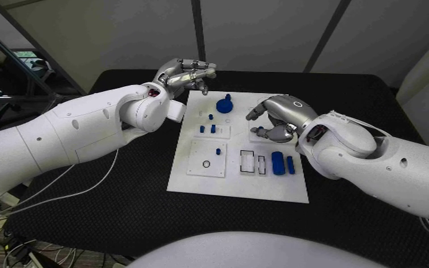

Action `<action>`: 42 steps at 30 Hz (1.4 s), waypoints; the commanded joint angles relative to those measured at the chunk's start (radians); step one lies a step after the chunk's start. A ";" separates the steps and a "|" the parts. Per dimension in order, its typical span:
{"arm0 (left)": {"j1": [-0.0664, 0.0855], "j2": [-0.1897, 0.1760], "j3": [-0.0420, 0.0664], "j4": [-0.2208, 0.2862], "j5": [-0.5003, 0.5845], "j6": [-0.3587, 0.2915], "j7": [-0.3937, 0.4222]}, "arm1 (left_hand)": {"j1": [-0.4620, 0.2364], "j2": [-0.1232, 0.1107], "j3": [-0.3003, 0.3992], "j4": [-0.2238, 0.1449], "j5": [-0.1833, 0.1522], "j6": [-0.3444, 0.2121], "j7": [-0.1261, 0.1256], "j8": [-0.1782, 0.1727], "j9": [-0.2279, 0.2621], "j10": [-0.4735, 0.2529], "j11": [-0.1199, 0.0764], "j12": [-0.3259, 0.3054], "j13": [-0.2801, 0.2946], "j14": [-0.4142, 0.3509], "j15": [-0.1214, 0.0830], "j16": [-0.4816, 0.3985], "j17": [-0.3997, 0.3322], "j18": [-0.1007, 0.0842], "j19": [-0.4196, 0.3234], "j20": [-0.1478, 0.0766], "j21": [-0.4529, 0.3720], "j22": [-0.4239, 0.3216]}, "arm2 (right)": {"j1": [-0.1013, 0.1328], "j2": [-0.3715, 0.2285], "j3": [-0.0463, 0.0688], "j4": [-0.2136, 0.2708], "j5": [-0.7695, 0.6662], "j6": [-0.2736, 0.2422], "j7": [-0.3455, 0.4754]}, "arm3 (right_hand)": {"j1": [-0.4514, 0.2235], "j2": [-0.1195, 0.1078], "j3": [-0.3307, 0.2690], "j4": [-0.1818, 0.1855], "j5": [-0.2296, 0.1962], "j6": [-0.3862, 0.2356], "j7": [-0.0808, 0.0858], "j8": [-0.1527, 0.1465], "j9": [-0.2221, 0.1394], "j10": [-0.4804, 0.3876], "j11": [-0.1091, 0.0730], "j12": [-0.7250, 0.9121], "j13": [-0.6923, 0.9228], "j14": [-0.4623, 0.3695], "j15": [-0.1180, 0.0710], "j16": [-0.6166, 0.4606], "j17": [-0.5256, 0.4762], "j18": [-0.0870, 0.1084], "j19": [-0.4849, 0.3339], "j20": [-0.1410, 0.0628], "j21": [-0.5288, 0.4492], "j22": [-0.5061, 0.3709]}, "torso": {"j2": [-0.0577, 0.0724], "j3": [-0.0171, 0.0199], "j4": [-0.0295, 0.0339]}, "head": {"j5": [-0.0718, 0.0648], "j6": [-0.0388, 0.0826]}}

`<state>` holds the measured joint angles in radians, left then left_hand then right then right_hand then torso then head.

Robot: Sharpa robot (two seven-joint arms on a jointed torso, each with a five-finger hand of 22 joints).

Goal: Assemble the parts on the task board

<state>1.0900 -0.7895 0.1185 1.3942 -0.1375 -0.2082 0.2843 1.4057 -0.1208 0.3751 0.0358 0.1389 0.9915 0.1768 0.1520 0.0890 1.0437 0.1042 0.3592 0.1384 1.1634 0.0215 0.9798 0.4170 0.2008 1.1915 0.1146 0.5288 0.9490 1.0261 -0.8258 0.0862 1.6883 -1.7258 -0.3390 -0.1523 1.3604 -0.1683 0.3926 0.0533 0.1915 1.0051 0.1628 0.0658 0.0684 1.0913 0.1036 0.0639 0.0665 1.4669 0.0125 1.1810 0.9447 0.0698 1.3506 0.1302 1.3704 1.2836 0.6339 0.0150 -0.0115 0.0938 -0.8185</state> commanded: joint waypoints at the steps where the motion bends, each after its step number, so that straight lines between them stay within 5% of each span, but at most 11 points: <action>1: 0.002 -0.001 0.000 0.001 0.003 0.014 0.002 | -0.011 0.001 -0.006 -0.001 -0.005 -0.008 -0.001 0.004 -0.002 -0.008 -0.001 0.006 0.001 -0.006 0.001 -0.006 -0.002 -0.019 -0.006 0.002 -0.006 -0.002 | 0.011 -0.015 0.005 -0.016 0.008 0.087 -0.038 | -0.008 -0.002 -0.014 -0.001 -0.001 -0.007 -0.001 0.000 0.001 -0.009 0.002 0.009 0.001 0.002 0.006 -0.005 -0.003 0.005 -0.009 -0.003 -0.006 -0.003 | 0.001 0.0006 0.0022 | -0.010 0.007; 7: 0.002 0.002 -0.001 -0.001 0.003 0.016 0.001 | -0.011 0.001 -0.006 -0.001 -0.005 -0.008 -0.001 0.004 -0.002 -0.008 -0.001 0.006 0.001 -0.006 0.001 -0.006 -0.002 -0.019 -0.006 0.002 -0.006 -0.002 | 0.019 -0.019 0.009 -0.041 0.003 0.133 -0.042 | -0.009 -0.008 -0.036 0.001 0.004 -0.010 -0.004 -0.001 0.001 -0.019 0.001 0.011 0.001 0.001 0.005 -0.007 -0.009 0.006 -0.013 -0.003 -0.012 -0.010 | 0.001 0.0000 0.0058 | -0.018 0.011; 17: 0.002 0.006 -0.002 -0.003 0.003 0.017 0.000 | -0.011 0.001 -0.006 -0.001 -0.005 -0.008 -0.001 0.004 -0.002 -0.008 -0.001 0.006 0.001 -0.006 0.001 -0.006 -0.002 -0.019 -0.006 0.002 -0.006 -0.002 | 0.021 0.006 0.010 -0.075 0.002 0.215 -0.050 | -0.007 -0.004 -0.043 0.003 0.004 -0.007 -0.006 0.001 0.002 -0.019 -0.001 0.014 0.002 0.000 0.004 -0.009 -0.014 0.008 -0.019 -0.004 -0.018 -0.017 | 0.003 -0.0011 0.0041 | -0.012 0.005; 42: 0.002 0.008 -0.002 -0.002 0.003 0.016 -0.002 | -0.011 0.001 -0.007 -0.001 -0.005 -0.008 0.000 0.005 -0.002 -0.009 0.000 0.008 0.002 -0.007 0.001 -0.006 -0.003 -0.019 -0.006 0.002 -0.008 -0.003 | 0.020 0.066 0.010 -0.130 0.000 0.275 -0.054 | 0.052 0.063 0.000 -0.003 0.002 0.059 -0.012 0.018 0.012 0.111 -0.025 0.065 0.012 0.012 -0.015 0.024 0.015 -0.004 0.026 -0.021 0.019 0.035 | 0.001 0.0001 0.0038 | -0.006 -0.008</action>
<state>1.0900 -0.7822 0.1154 1.3904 -0.1374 -0.2022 0.2811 1.4057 -0.1208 0.3751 0.0358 0.1389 0.9916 0.1768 0.1520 0.0885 1.0438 0.1041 0.3640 0.1392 1.1634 0.0216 0.9798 0.4152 0.2008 1.1915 0.1146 0.5249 0.9469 1.0450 -0.7613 0.0956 1.5596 -1.7228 -0.0860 -0.2026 1.4124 -0.1163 0.3880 0.0502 0.1915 1.0571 0.1501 0.0774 0.0793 1.1949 0.0797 0.1236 0.0769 1.4669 0.0049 1.2021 0.9585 0.0698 1.3690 0.1086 1.3860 1.3081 0.6358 0.0149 -0.0077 0.0867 -0.8255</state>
